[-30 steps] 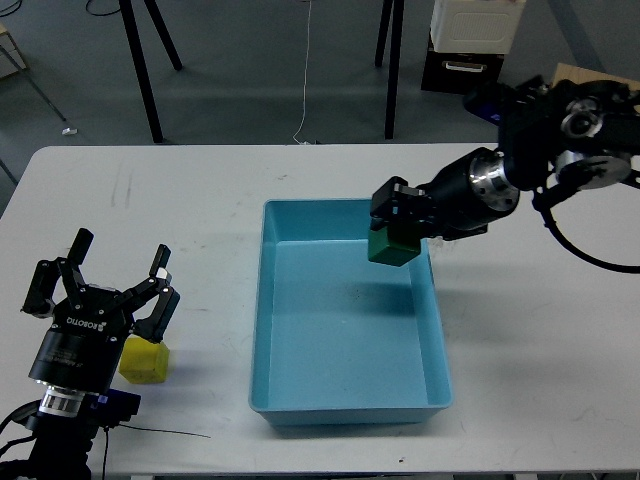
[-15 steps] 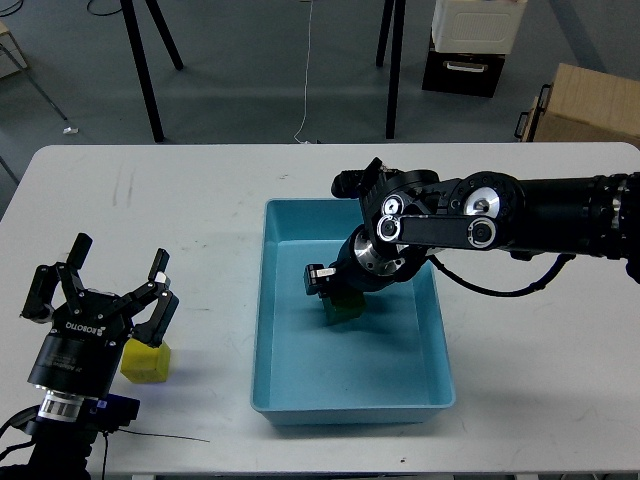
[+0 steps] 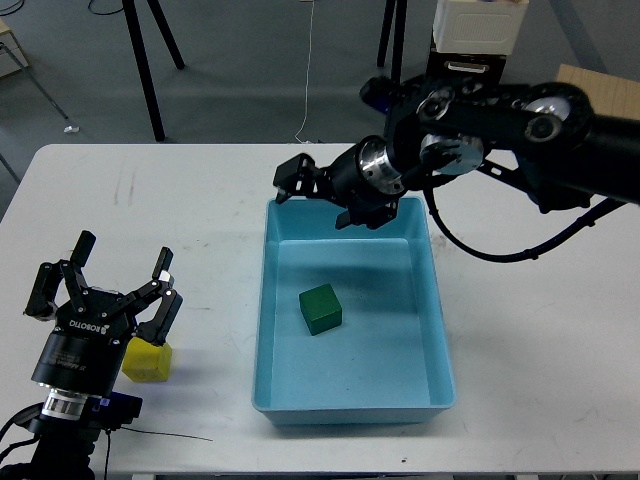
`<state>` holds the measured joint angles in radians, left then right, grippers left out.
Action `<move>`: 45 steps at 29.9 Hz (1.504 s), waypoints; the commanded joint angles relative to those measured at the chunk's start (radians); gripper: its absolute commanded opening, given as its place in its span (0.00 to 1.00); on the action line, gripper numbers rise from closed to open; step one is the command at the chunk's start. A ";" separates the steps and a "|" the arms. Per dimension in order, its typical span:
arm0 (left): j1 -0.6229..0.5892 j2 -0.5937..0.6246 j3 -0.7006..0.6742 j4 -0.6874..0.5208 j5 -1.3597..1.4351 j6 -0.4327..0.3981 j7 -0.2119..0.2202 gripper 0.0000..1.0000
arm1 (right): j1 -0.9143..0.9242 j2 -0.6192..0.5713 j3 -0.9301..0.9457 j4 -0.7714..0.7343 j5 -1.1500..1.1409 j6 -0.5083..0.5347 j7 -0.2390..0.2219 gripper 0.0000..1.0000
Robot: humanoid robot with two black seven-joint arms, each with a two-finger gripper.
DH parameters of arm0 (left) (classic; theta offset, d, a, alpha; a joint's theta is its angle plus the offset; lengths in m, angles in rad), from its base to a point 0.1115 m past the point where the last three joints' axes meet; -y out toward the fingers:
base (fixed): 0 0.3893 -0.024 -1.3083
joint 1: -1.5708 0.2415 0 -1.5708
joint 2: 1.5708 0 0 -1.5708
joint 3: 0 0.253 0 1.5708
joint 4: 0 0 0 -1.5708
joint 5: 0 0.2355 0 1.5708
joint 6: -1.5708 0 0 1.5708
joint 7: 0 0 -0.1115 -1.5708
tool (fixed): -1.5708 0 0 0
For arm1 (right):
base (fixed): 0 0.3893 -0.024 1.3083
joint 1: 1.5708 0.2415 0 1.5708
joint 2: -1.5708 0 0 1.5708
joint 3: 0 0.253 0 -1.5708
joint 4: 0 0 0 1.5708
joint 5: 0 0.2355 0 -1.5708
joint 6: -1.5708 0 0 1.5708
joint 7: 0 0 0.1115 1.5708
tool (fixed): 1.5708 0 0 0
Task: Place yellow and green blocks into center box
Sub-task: 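Withdraw the right gripper out of view away from the bin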
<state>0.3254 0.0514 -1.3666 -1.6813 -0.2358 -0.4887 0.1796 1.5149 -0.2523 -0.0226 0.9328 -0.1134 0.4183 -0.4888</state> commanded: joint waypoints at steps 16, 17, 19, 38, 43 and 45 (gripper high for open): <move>-0.036 0.008 0.000 0.000 0.001 0.000 0.004 1.00 | -0.939 -0.469 1.105 0.020 0.572 0.070 0.188 1.00; -0.036 0.008 0.000 0.000 0.001 0.000 0.004 1.00 | -1.005 -0.452 1.145 0.043 0.613 0.070 0.188 1.00; -0.036 0.007 0.000 0.000 0.001 0.000 0.001 1.00 | -1.132 -0.426 1.225 0.102 0.649 0.070 0.188 1.00; -0.042 0.050 -0.097 0.063 -0.008 0.000 -0.169 1.00 | -1.911 -0.226 1.707 0.560 0.632 0.070 0.187 1.00; -0.213 0.241 -0.180 0.135 -0.028 0.000 -0.057 1.00 | -1.912 -0.274 1.710 0.561 0.633 0.070 0.185 1.00; -0.259 0.353 -0.174 0.112 -0.023 0.000 -0.060 1.00 | -1.909 -0.272 1.708 0.563 0.632 0.070 0.185 1.00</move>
<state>0.1446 0.2685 -1.5342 -1.5584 -0.2577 -0.4887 0.1094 -0.3970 -0.5194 1.6859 1.4944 0.5185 0.4888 -0.3037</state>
